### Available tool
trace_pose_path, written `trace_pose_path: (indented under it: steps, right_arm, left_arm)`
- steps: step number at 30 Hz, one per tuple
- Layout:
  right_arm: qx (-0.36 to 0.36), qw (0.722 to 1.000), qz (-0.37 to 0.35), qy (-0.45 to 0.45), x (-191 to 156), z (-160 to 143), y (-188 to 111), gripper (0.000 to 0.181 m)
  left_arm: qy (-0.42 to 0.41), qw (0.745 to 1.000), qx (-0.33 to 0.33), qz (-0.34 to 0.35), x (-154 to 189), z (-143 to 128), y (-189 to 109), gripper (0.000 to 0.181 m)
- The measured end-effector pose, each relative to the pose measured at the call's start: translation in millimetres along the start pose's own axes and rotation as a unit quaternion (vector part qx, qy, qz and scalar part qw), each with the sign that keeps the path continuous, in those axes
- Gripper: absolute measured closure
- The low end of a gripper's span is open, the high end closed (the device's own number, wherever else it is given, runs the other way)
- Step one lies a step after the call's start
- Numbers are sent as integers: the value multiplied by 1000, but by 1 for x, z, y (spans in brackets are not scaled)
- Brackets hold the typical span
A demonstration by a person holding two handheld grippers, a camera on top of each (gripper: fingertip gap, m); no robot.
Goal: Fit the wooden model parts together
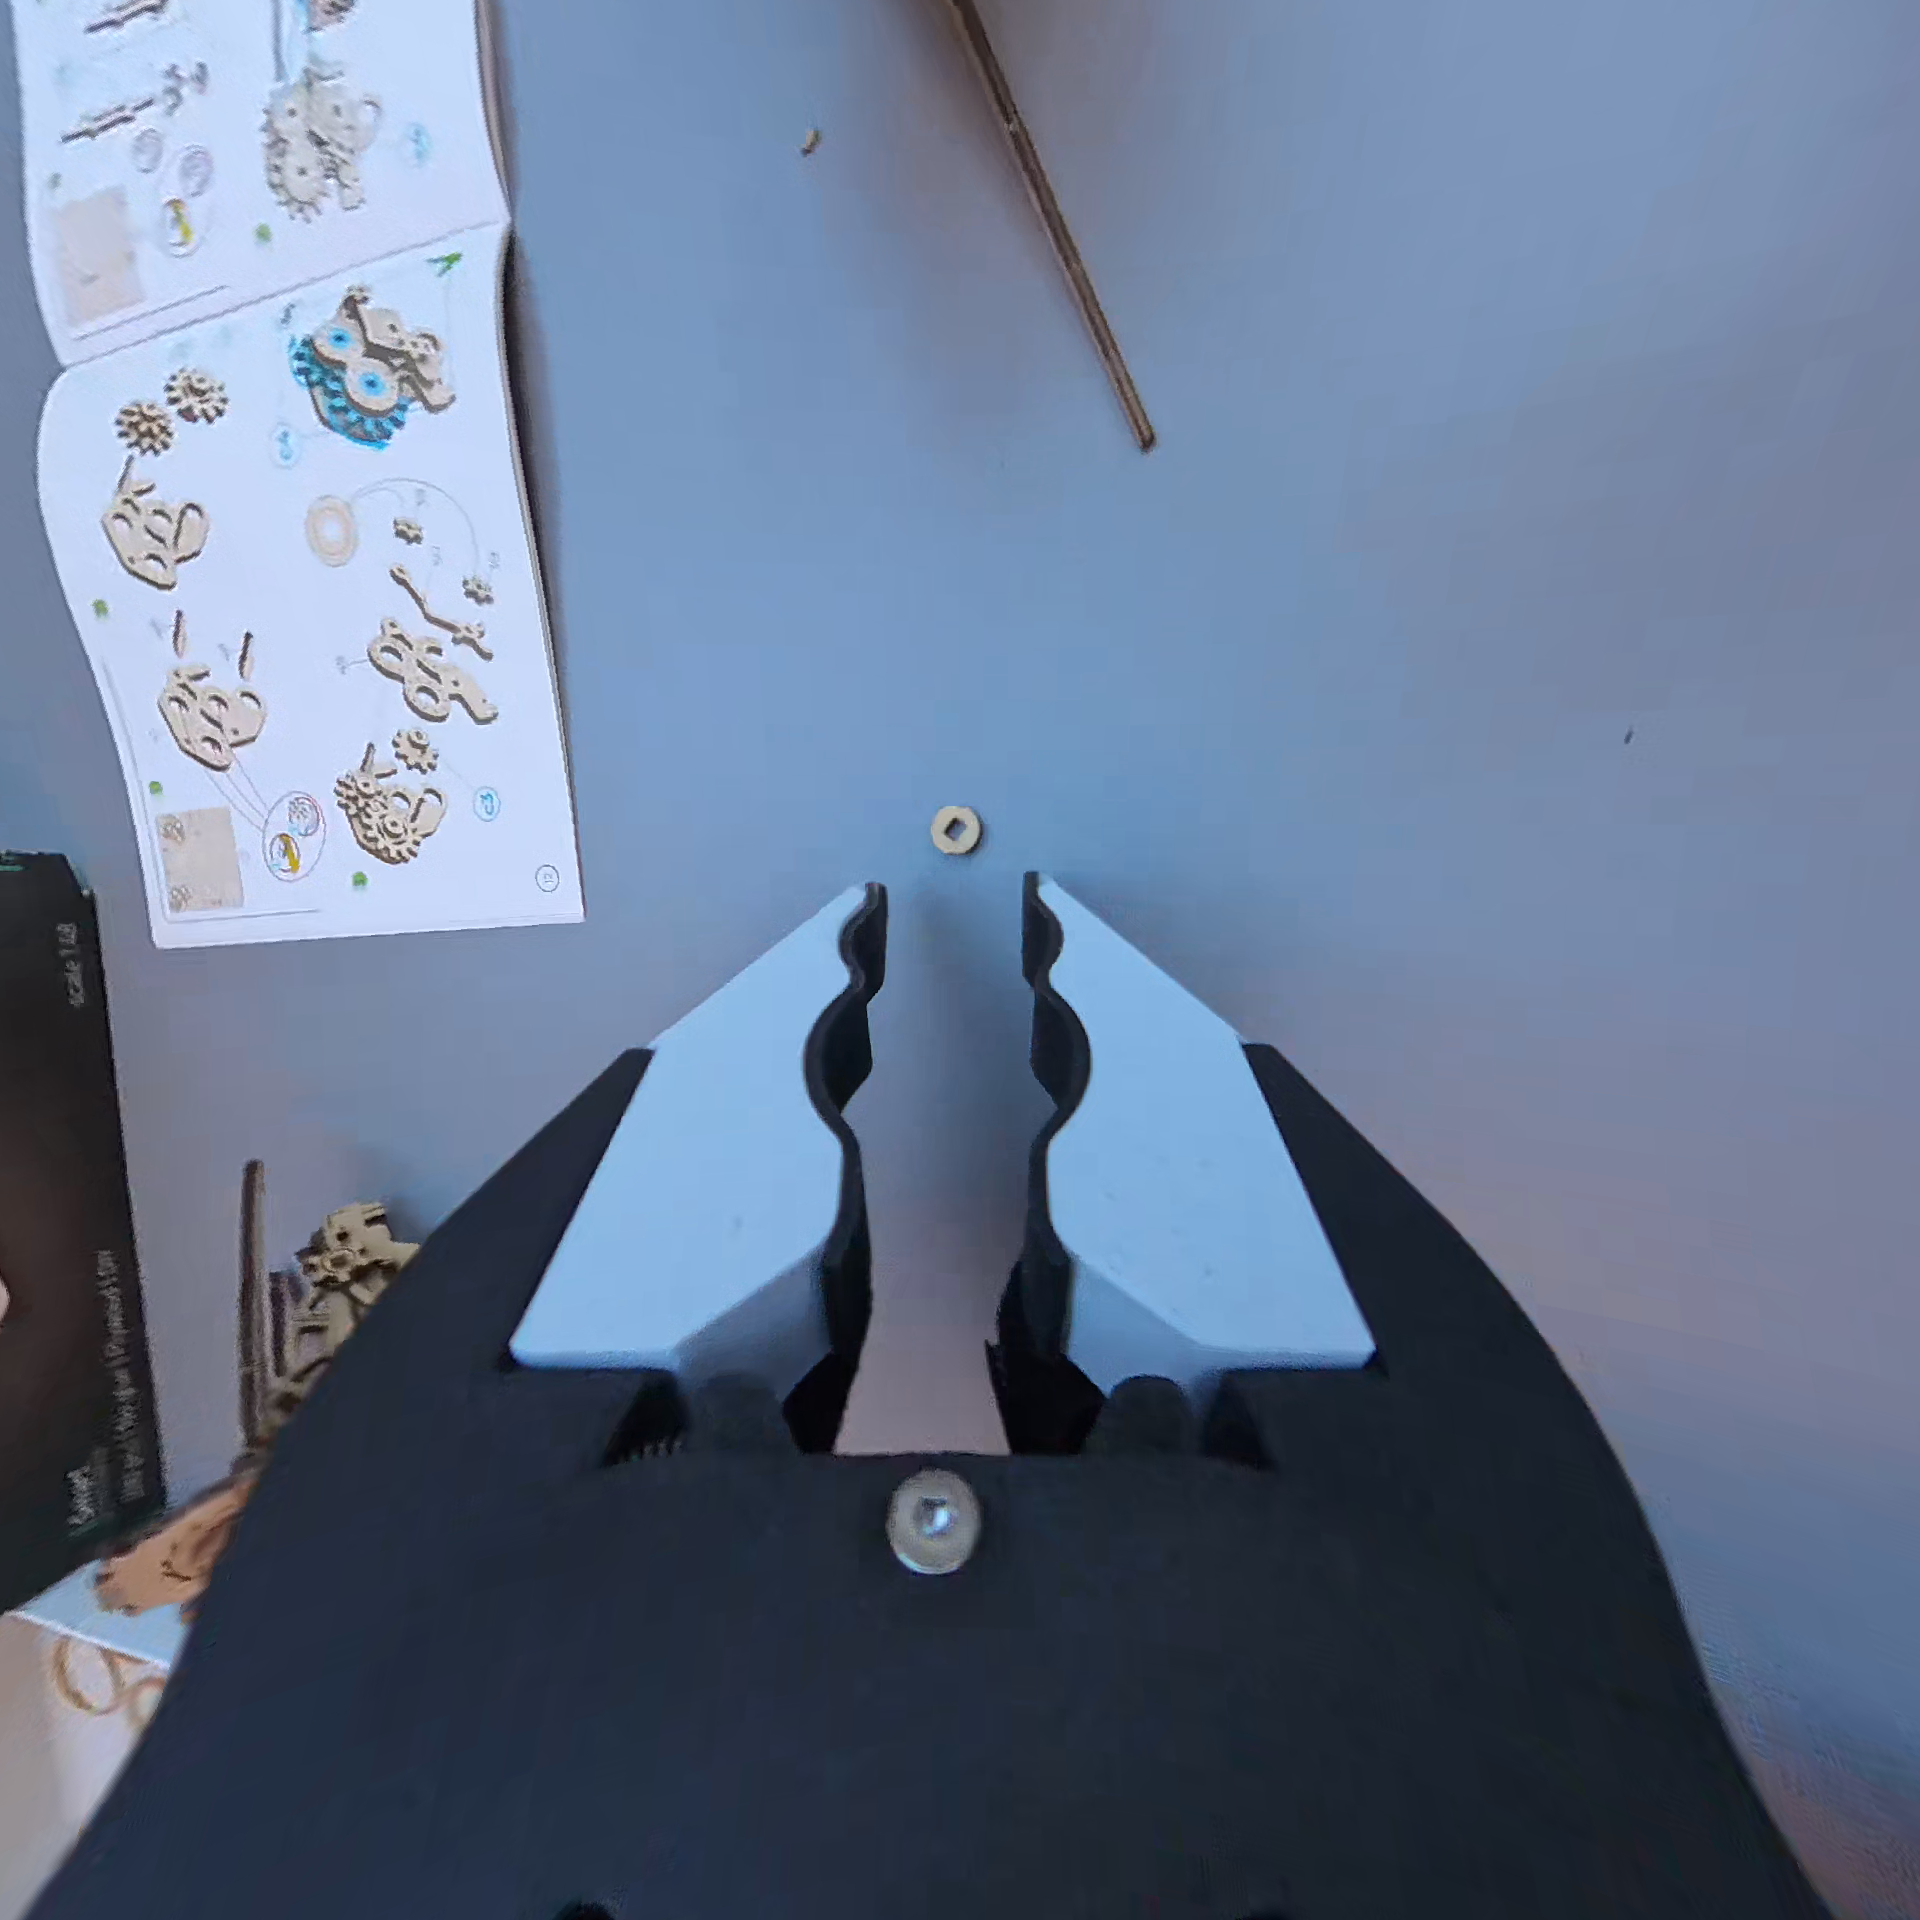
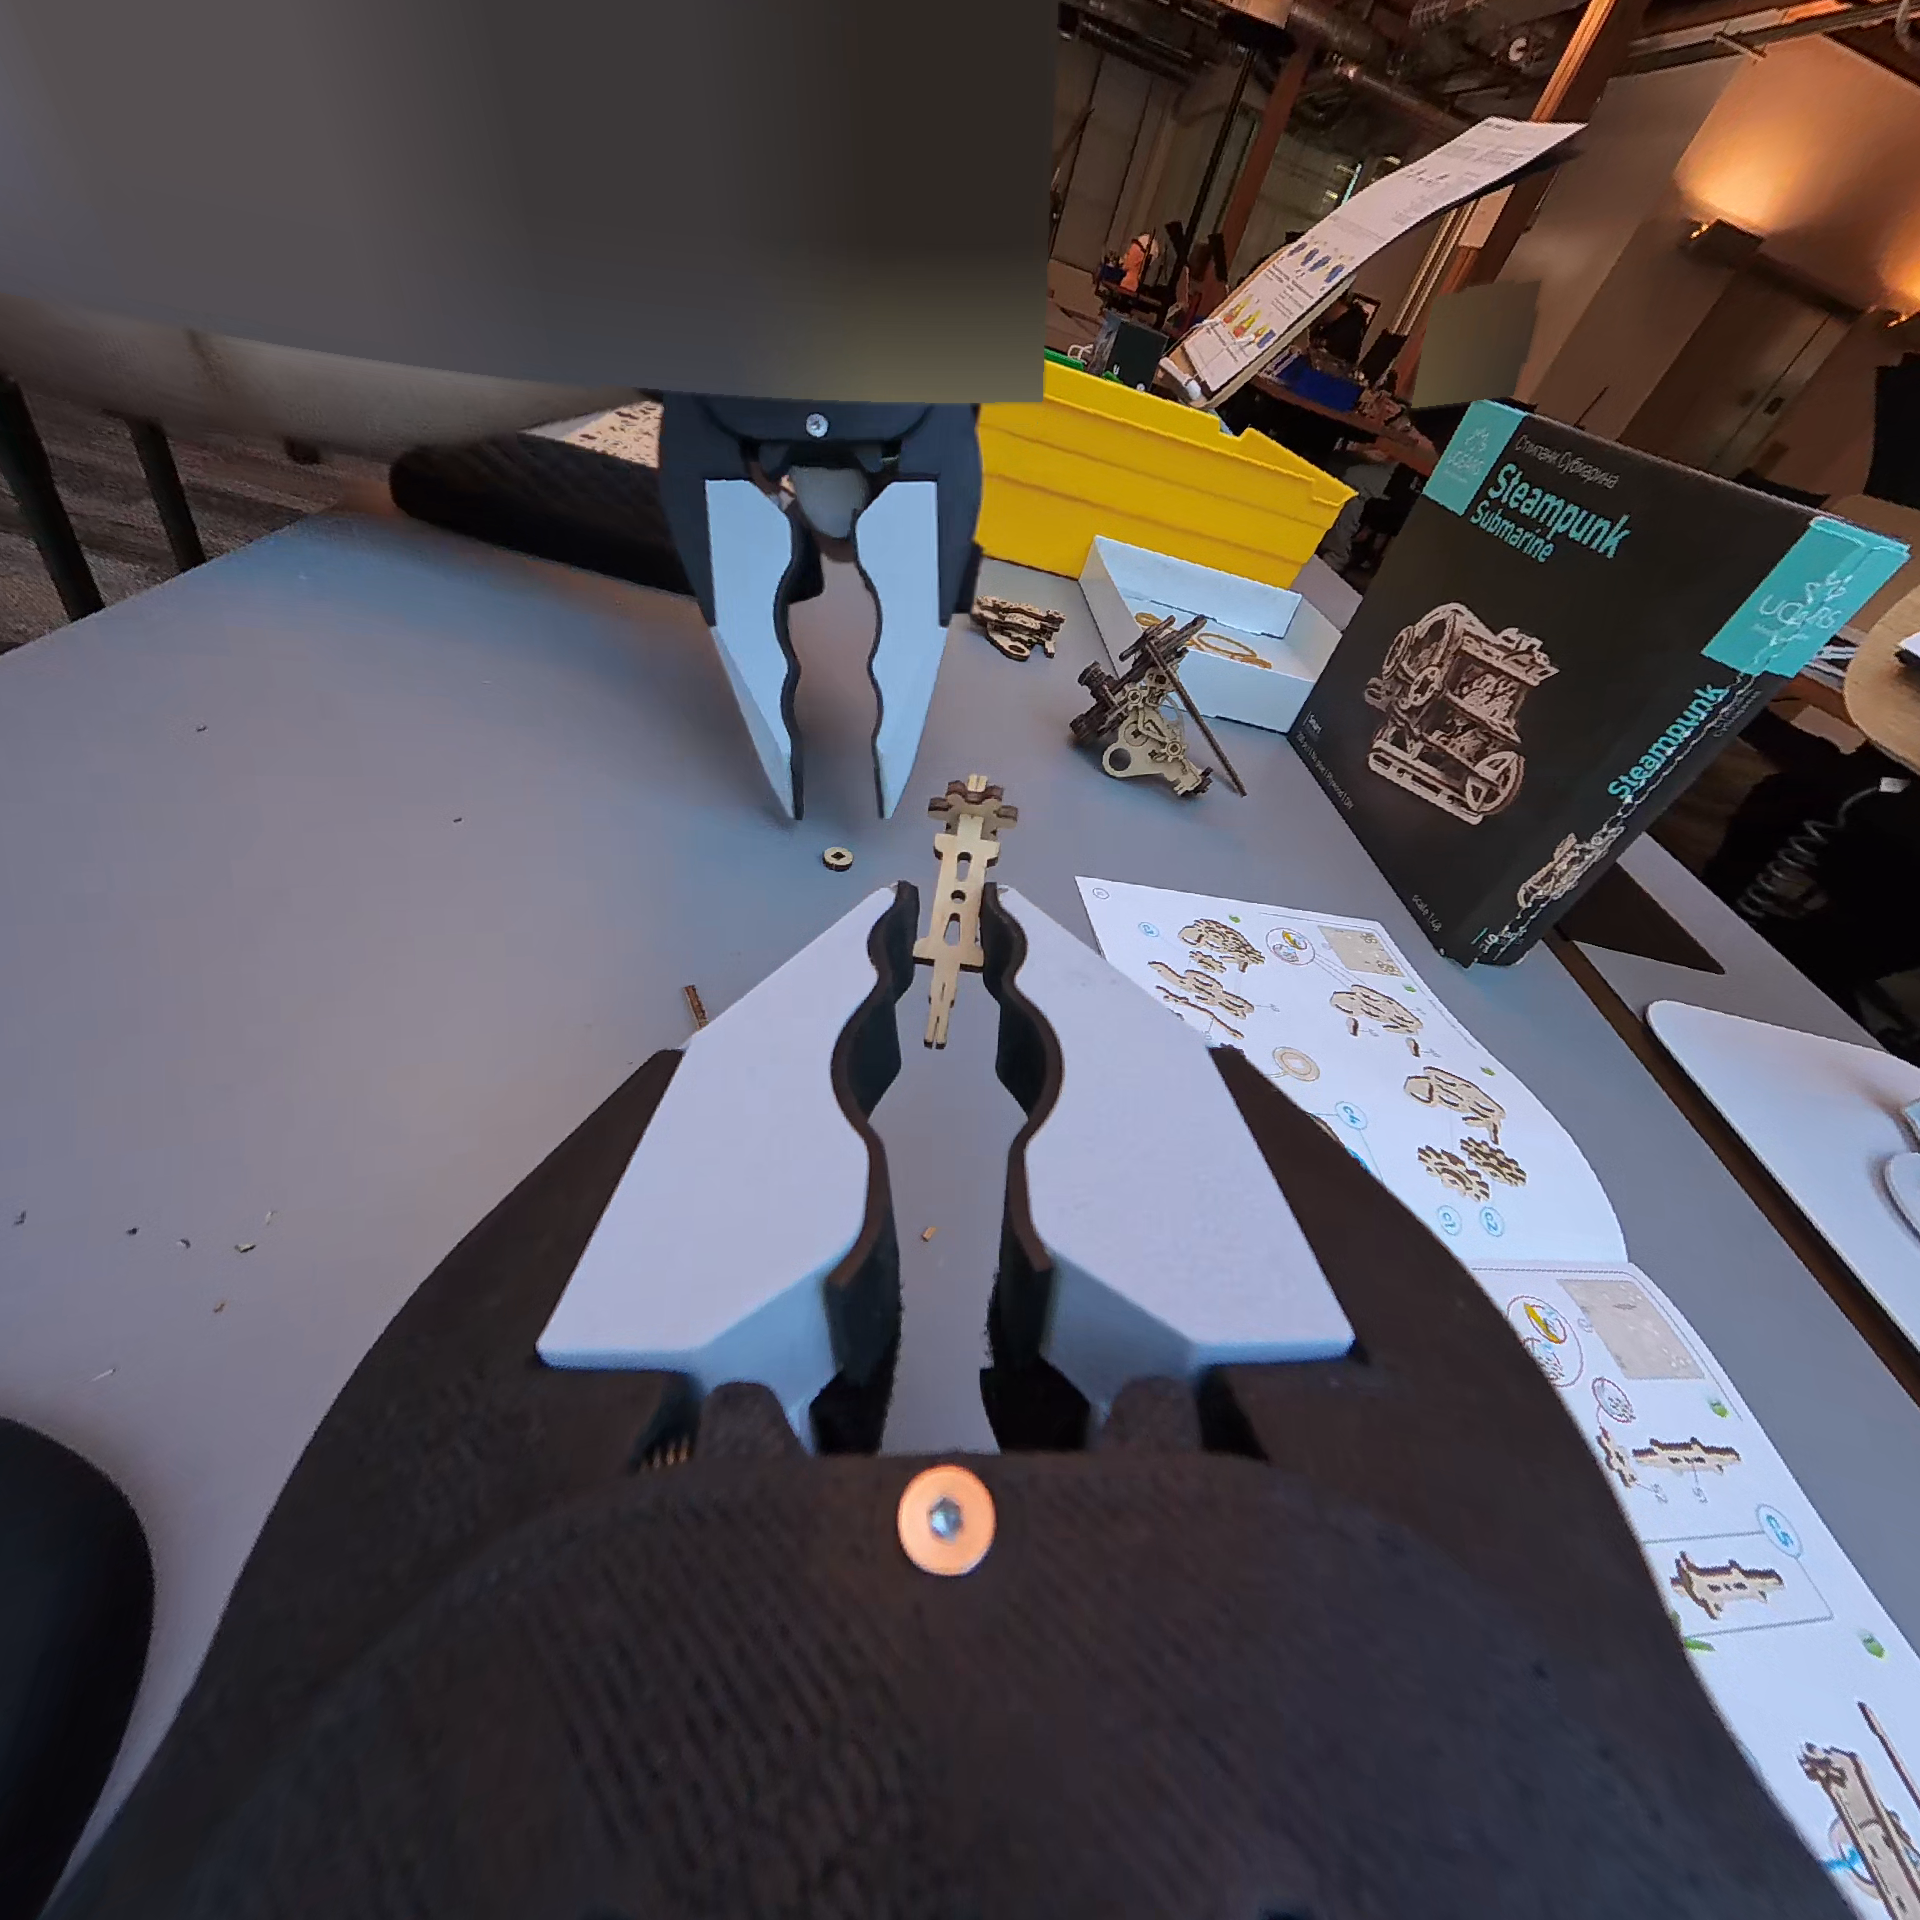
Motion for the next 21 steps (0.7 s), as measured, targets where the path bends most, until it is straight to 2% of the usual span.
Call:
trace_pose_path:
  steps: [1,6,9,13,21]
  right_arm:
    - [0,1000,1,1,0,0,0,171]
    - [4,1000,6,5,1,0,0,171]
    - [4,1000,8,6,1,0,0,171]
    - [2,1000,12,4,0,0,0,171]
    - [1,1000,18,3,-2,0,0,171]
  left_arm:
    - [19,1000,-17,-17,-3,-1,-1,156]
    - [86,988,-71,-108,-7,5,7,153]
    - [125,981,-98,-113,-12,12,10,151]
    - [168,969,-122,-137,-12,16,13,158]
    - [186,958,-147,-163,-14,22,17,167]
Point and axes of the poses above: each gripper's, where its closed fingertips meet, y out along the fingers, z out of its top, x = y × z across the jaws, the point moved 6 cm from there along -y, back along the fingers, and after that the axes turned 3 degrees about -z, right-handed, at the moved point
